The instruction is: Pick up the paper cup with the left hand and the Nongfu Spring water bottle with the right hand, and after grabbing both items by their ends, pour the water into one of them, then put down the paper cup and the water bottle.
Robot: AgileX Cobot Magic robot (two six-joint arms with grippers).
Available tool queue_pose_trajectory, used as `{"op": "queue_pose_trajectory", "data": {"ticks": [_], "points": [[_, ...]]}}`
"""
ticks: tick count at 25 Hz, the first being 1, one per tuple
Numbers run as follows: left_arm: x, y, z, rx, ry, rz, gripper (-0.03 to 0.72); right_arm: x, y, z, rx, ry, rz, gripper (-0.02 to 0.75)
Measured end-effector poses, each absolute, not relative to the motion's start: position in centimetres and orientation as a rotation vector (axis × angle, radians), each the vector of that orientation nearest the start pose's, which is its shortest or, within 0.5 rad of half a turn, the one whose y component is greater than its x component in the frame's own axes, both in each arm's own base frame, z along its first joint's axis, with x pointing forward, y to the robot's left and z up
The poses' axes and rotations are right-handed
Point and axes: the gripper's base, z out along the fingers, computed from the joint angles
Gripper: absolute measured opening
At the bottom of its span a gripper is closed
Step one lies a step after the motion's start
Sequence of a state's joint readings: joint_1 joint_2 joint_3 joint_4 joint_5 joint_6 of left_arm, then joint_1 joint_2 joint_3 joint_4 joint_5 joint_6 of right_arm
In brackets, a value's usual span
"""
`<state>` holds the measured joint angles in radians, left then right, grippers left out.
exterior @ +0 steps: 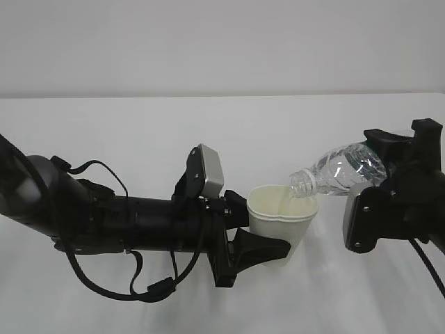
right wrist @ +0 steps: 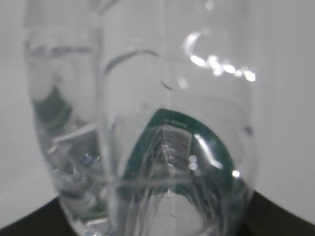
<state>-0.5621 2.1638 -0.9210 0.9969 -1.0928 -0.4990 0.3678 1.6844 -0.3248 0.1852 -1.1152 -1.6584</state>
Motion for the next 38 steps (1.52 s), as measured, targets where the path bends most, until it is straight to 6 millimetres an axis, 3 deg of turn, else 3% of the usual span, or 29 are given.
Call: {"op": "queue_pose_trajectory", "data": {"ticks": [38], "points": [[27.52,-25.36,9.43,1.166,1.563,-1.104,0.417,24.21,7.72,15.14,-1.451,1.143,-1.017,0.382]]}}
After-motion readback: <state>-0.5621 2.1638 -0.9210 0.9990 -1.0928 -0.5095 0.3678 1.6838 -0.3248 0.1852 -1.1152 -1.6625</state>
